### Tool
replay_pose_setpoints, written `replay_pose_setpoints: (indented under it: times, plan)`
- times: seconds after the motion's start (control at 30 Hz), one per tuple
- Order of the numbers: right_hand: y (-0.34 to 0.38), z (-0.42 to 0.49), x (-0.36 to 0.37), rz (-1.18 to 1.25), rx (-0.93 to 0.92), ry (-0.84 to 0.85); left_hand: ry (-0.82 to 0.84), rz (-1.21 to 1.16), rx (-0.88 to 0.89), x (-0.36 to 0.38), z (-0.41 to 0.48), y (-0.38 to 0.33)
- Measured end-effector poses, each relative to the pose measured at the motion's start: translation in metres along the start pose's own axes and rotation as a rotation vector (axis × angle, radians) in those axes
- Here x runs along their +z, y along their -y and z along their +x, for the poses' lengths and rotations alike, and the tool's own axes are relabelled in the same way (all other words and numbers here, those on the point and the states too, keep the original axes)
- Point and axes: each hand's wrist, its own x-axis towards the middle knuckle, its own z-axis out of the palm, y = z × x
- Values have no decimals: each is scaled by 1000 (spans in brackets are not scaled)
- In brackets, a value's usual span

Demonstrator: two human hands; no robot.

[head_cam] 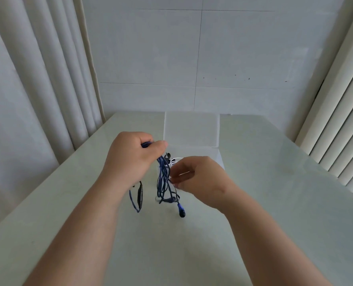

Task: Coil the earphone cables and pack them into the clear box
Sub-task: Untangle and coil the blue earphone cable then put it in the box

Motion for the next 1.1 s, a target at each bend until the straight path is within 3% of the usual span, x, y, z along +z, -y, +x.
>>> replay_pose_setpoints:
  times: [0.17, 0.33, 0.57, 0.7, 0.93, 1.1]
  plan:
    - [4, -2, -9, 136, -62, -50, 3, -14, 8, 2, 0, -5]
    - [1, -5, -1, 167, -131, 351, 29, -339, -114, 4, 2, -11]
    - [-1, 0, 33, 61, -202, 291, 83, -519, -144, 16, -1, -27]
    - [1, -4, 27, 74, -102, 282, -14, -571, -174, 18, 1, -26]
    - [0, -2, -2, 397, -32, 309, -328, -392, -349, 19, 4, 0]
    - [-1, 4, -27, 588, 30, 228, -286, -170, -376, 31, 5, 12]
